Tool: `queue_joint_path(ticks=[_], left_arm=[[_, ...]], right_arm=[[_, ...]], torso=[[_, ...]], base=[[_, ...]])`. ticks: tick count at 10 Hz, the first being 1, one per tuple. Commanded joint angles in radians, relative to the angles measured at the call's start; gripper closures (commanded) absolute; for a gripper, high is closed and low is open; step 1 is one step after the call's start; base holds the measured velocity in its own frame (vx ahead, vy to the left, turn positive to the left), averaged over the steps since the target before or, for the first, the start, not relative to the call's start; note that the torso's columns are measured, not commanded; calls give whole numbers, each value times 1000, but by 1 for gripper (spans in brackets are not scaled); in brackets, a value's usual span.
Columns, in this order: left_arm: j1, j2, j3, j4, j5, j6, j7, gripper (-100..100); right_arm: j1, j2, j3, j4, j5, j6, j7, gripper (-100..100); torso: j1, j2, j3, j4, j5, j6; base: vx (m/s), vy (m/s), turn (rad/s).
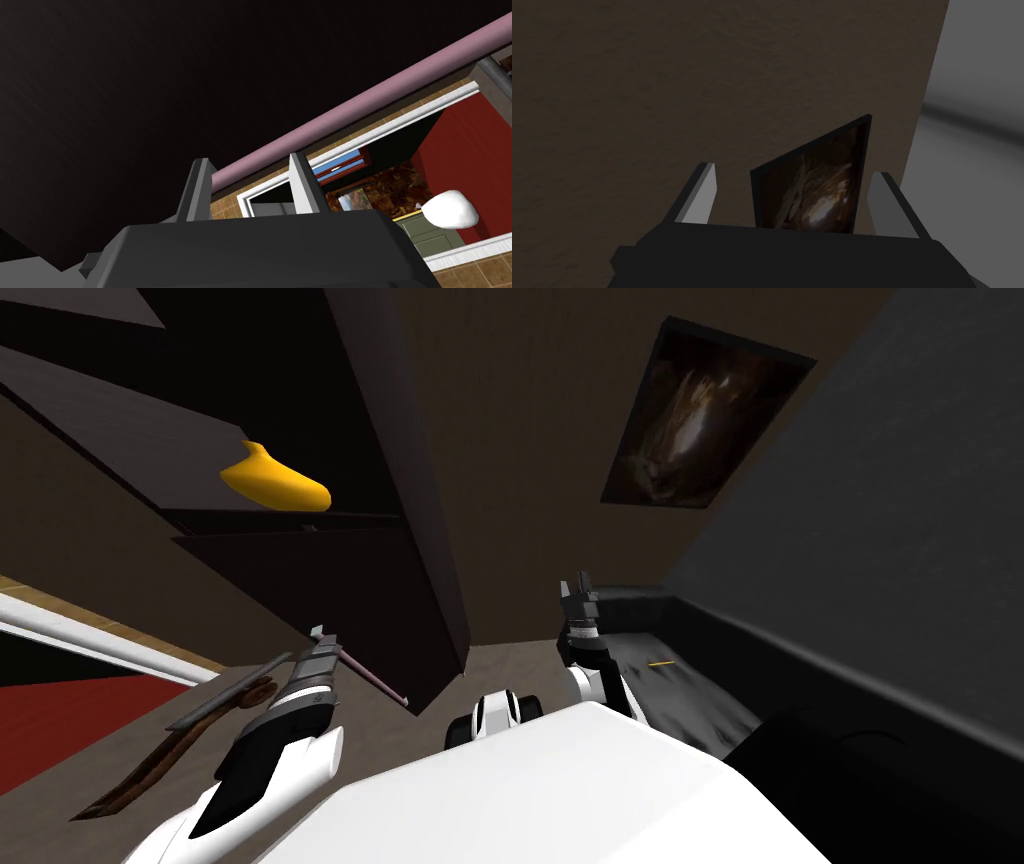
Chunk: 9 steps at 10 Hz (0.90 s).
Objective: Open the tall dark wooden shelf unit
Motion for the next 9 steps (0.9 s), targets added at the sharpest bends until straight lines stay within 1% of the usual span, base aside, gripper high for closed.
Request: queue_joint_path(ticks=[1,2,4,7,8,9], left_arm=[[4,-11,55,-3,-7,-10,21,100],[4,-13,73,-3,-8,-12,28,100],[4,-17,108,-1,-11,-14,42,100],[4,-22,160,1,-15,-19,62,100],[21,-18,152,-45,-7,19,61,-100],[29,-17,153,-71,-4,41,62,-100]], right_arm=[[0,0,0,0,0,0,0,0],[0,0,0,0,0,0,0,0],[0,0,0,0,0,0,0,0],[0,0,0,0,0,0,0,0],[0,0,0,0,0,0,0,0],[0,0,0,0,0,0,0,0]], torso=[[1,1,1,0,0,-3],[-1,1,1,-1,1,4],[-7,2,2,-2,0,12],[2,-3,-1,-5,4,6],[0,-5,-2,-5,3,6],[7,-2,-1,-4,5,7]], base=[[184,-293,260],[162,-293,262],[70,-241,213],[67,-240,226],[44,-121,-22],[2,43,-109]])
